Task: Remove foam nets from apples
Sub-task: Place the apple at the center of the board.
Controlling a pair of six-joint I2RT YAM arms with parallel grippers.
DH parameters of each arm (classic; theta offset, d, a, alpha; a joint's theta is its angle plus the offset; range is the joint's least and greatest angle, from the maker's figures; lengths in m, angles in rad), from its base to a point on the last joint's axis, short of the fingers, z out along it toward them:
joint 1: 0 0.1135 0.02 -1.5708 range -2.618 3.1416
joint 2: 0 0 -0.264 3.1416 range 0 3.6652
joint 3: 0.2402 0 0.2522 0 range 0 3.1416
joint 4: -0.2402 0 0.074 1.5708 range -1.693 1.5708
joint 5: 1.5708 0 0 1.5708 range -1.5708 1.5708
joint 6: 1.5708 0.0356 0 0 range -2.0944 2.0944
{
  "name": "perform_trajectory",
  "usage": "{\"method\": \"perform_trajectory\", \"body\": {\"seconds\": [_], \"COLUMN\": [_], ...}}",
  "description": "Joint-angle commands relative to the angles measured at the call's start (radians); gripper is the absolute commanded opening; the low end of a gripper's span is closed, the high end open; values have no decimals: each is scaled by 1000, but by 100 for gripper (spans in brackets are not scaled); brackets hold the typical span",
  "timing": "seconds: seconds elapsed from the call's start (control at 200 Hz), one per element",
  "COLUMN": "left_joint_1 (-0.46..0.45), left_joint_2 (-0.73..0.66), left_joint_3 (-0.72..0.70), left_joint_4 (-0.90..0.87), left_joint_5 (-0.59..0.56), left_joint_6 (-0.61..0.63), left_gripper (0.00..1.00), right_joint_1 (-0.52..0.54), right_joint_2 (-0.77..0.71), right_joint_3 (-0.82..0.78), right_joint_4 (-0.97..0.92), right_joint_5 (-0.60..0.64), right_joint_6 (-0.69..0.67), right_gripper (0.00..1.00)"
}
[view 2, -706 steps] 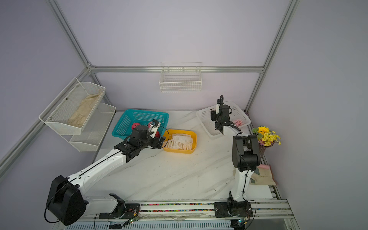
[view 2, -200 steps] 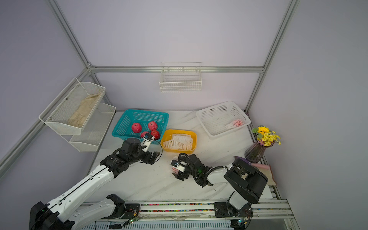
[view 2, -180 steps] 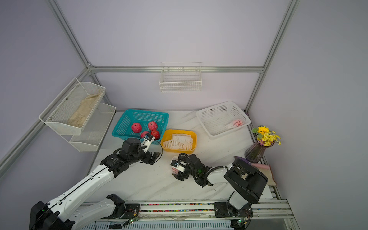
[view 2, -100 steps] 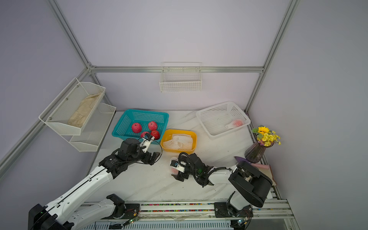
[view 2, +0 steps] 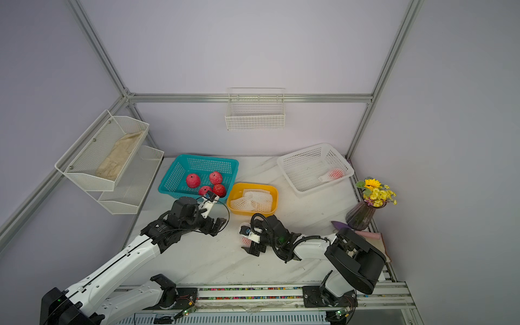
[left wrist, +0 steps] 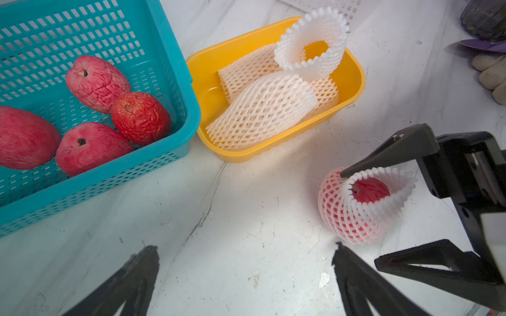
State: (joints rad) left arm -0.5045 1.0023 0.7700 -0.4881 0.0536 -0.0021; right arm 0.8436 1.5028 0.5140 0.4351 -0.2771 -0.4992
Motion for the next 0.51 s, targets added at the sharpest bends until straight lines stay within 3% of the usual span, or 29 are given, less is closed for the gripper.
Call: {"method": "perform_trajectory", "body": {"seconds": [0.0,0.5], "left_joint_1": [-1,-2], "left_joint_2": [3,36], "left_joint_3": [-28,-21], "left_joint_4": [19,43], "left_joint_5": [30,132], "left_joint_6": [26,65], "left_gripper": [100,100], "right_joint_1": [-1,-72], "right_joint_2": [-18,-38], "right_joint_3": [32,79], "right_joint_4": [-18,-111], "right_joint_5": [4,-110], "right_joint_6": [-15,66], "right_gripper": [97,97]}}
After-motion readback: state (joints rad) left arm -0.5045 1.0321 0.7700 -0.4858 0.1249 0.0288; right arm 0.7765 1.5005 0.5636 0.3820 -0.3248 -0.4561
